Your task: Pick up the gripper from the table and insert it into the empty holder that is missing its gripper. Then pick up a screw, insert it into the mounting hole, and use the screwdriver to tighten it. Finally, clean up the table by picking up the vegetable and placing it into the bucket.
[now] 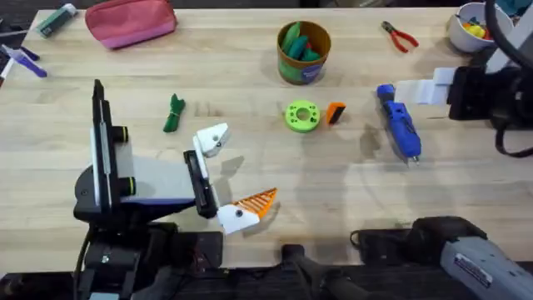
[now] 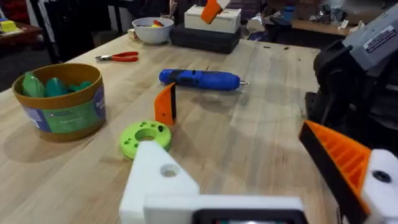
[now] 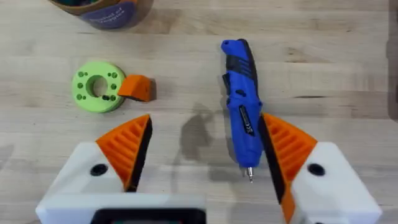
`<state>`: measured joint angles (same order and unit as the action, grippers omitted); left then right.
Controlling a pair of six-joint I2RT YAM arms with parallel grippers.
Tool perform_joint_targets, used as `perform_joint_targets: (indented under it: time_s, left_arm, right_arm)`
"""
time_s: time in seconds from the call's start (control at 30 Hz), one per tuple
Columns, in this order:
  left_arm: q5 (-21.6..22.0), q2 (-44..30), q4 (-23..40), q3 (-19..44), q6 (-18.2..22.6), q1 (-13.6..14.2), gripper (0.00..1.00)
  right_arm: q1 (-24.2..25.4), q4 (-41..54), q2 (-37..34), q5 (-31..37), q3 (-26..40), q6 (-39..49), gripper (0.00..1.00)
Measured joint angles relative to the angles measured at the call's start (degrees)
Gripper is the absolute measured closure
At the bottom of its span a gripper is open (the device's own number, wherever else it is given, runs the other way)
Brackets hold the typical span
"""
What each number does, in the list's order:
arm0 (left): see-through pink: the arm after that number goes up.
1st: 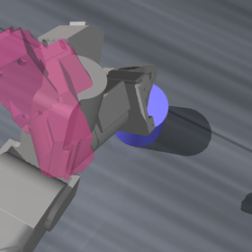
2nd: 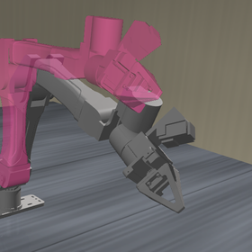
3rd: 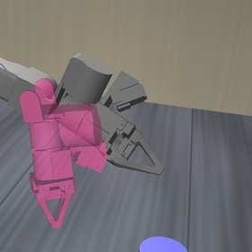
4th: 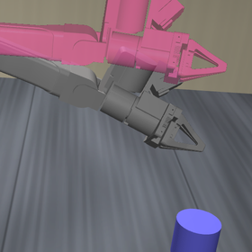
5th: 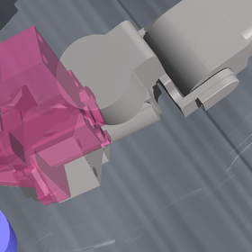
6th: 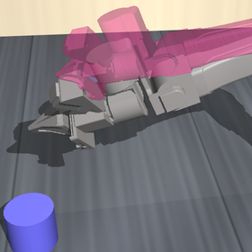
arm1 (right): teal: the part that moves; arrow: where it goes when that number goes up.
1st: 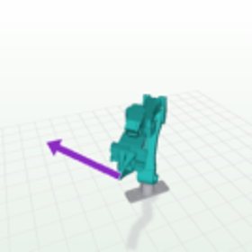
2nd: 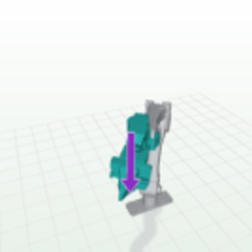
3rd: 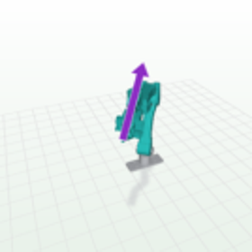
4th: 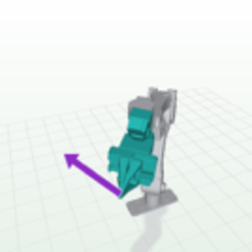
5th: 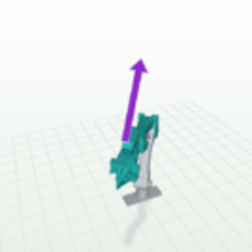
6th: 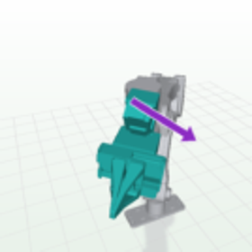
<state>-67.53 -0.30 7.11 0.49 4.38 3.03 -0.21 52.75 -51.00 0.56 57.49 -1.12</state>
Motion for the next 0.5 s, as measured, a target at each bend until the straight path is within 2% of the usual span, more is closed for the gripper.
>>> perform_joint_targets:
  time_s: [0.17,0.5]
  left_arm:
    - [0.0,0.0,0.0,0.0,0.0,-0.3,0.014]
    - [0.0,0.0,0.0,0.0,0.0,-3.0,0.016]
  right_arm:
    - [0.0,0.0,0.0,0.0,0.0,0.0,0.008]
    - [0.0,0.0,0.0,0.0,0.0,0.0,0.008]
